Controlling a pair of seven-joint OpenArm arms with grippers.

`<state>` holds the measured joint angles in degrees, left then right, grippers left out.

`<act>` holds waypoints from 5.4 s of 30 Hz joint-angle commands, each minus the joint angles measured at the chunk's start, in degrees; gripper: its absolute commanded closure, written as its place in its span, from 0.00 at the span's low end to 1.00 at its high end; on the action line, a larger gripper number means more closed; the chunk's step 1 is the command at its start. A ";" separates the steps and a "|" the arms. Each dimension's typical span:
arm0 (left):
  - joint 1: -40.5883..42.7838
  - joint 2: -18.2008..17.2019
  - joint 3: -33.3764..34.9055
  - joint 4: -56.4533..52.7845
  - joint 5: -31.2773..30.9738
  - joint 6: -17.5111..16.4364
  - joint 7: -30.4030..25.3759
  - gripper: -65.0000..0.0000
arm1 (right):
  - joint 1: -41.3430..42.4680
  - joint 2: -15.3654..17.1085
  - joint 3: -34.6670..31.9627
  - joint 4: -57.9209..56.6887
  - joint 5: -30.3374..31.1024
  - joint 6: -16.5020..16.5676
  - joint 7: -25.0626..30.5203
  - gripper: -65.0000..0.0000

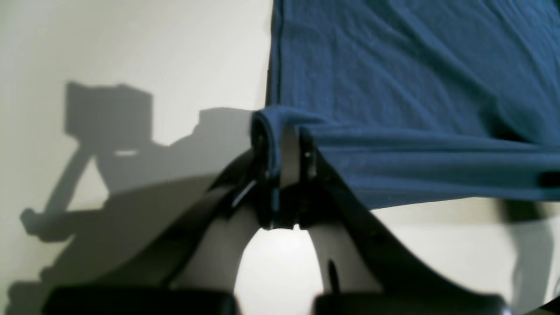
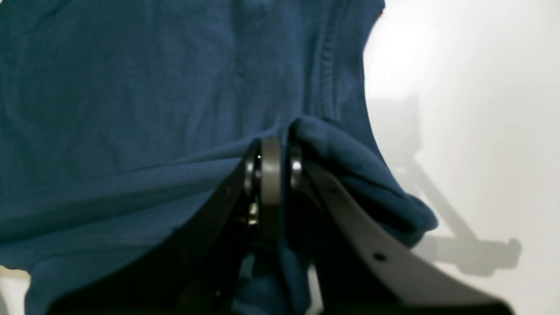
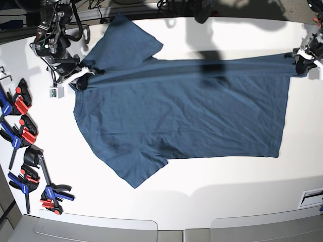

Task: Fold the T-shirt properly
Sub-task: 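Lower the folded edge onto the shirt and open both grippers, then move the right gripper over the shirt's sleeve and collar area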

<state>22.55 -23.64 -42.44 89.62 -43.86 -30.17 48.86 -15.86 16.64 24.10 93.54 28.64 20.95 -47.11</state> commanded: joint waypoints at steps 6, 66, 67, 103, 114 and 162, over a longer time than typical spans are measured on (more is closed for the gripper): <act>0.00 -1.11 -0.57 0.72 -0.44 0.44 -2.23 1.00 | 1.46 0.92 0.39 -4.74 0.04 -0.68 3.41 1.00; 0.15 -8.72 -0.70 0.81 4.59 4.04 -3.08 0.80 | 4.07 -1.70 0.33 8.35 -1.49 2.56 -16.44 0.57; 0.15 -9.35 -0.70 0.81 4.59 4.04 -3.08 0.80 | 3.61 -1.68 0.33 8.37 -1.46 2.56 -17.16 0.57; 0.00 -17.20 -0.70 0.90 4.85 4.04 -6.97 0.80 | -20.31 -8.41 8.61 11.06 19.37 4.76 -17.77 0.59; 0.00 -17.20 -0.70 0.90 4.87 4.04 -6.97 0.80 | -20.20 -8.41 2.43 11.06 15.89 4.55 -14.36 0.59; 0.02 -17.20 -0.70 0.90 7.82 4.07 -9.94 0.80 | 7.56 -8.41 -13.90 8.50 -0.90 11.72 1.95 1.00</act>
<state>22.83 -39.38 -42.48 89.62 -35.70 -26.13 40.29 -9.17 7.79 9.96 101.16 26.61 32.51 -46.00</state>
